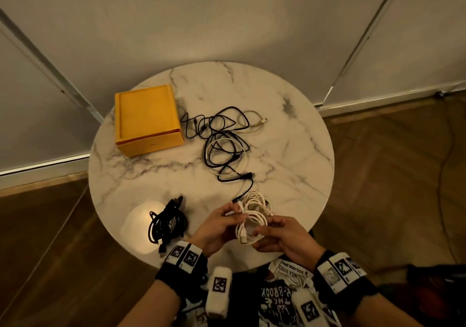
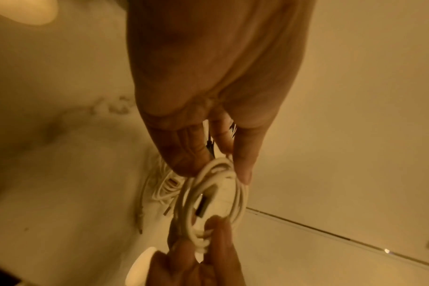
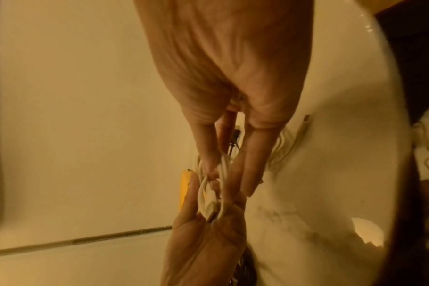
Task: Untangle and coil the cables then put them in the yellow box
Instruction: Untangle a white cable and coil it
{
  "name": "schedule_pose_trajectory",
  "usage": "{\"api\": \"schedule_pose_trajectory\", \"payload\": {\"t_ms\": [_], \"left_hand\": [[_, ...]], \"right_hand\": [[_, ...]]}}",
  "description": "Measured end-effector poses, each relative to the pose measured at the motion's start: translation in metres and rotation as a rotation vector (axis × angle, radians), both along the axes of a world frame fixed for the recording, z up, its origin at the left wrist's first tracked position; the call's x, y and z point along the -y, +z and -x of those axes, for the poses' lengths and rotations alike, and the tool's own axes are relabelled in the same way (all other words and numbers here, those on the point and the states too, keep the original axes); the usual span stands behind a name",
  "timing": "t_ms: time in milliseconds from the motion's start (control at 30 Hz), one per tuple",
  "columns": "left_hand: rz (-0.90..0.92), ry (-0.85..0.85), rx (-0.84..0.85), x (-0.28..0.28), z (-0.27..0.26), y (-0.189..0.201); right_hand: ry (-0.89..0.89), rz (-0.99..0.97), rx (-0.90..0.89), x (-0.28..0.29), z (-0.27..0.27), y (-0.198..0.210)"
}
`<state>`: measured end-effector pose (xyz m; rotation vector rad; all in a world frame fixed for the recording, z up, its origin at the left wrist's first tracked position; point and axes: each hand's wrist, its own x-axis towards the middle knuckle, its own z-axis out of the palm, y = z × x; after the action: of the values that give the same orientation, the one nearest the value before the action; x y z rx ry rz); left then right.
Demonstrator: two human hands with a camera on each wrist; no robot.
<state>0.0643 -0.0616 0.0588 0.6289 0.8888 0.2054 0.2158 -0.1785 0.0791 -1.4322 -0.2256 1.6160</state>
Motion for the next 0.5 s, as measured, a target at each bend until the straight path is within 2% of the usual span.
{"api": "schedule_pose_trajectory", "payload": {"t_ms": [167, 233, 367, 467, 500], "left_hand": [[-0.186, -0.044, -0.140, -0.001, -0.012, -0.002], [-0.334, -0.084, -0.236, -0.007, -0.018, -0.003], [-0.658, -0.121, -0.383, -0.028, -0.038, -0.012], [-0.892, -0.226, -0.570, -0.035, -0.046, -0.024], [-0.921, -0.259, -0.613, -0.033, -0.046, -0.028]], "right_hand": [[-0.001, 0.019, 0.139, 0.001, -0.009, -0.010], [0.004, 0.024, 0.183, -0.007, -0.015, -0.012], [-0.007, 0.014, 0.385, -0.031, -0.035, -0.021], [0.036, 0.023, 0.533, -0.040, -0.043, -0.036], [0.061, 0.036, 0.585, -0.040, -0.044, -0.042]]}}
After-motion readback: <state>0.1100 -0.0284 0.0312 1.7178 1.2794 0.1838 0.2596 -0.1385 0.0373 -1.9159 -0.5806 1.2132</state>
